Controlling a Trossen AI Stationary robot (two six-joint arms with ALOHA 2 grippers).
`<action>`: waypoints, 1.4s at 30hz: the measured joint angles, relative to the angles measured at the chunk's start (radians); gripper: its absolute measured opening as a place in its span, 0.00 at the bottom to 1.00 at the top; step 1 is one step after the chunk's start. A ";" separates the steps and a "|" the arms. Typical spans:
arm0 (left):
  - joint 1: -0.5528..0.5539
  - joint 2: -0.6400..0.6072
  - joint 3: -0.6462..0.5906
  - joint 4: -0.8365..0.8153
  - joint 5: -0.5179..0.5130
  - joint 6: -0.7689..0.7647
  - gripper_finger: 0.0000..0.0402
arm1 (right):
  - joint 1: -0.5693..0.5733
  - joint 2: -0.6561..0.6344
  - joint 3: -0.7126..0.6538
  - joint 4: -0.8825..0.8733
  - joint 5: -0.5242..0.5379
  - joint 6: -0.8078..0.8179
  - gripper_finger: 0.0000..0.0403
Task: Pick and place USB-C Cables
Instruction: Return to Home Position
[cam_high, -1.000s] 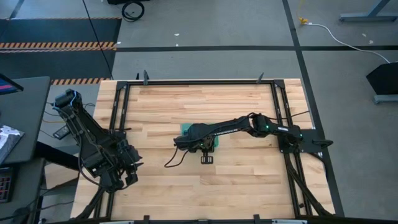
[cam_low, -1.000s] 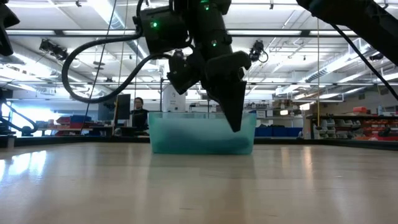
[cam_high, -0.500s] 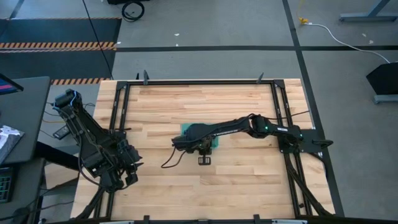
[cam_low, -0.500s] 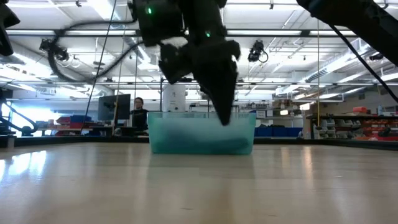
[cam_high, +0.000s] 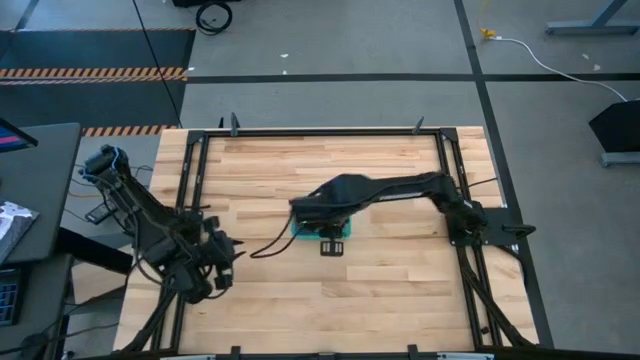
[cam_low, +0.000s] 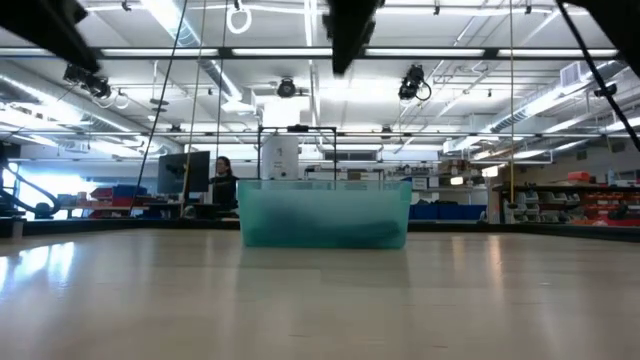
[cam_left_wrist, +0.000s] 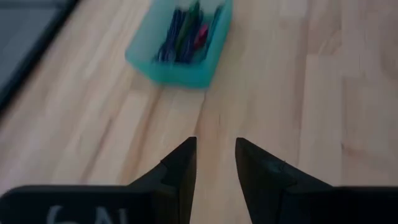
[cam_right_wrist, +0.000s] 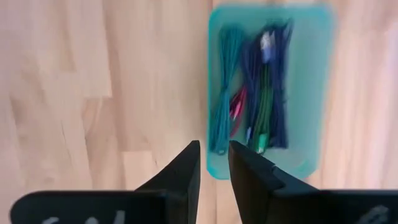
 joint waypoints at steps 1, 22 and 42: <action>0.024 0.000 0.000 0.039 -0.004 0.064 0.29 | 0.008 -0.025 0.000 0.010 0.024 -0.005 0.22; 0.635 -0.024 0.000 0.803 0.608 0.828 0.01 | 0.167 -0.512 -0.576 0.379 0.203 0.110 0.01; 0.924 -0.473 -0.408 1.044 0.879 0.881 0.00 | 0.098 -1.318 -1.650 1.192 0.118 0.110 0.00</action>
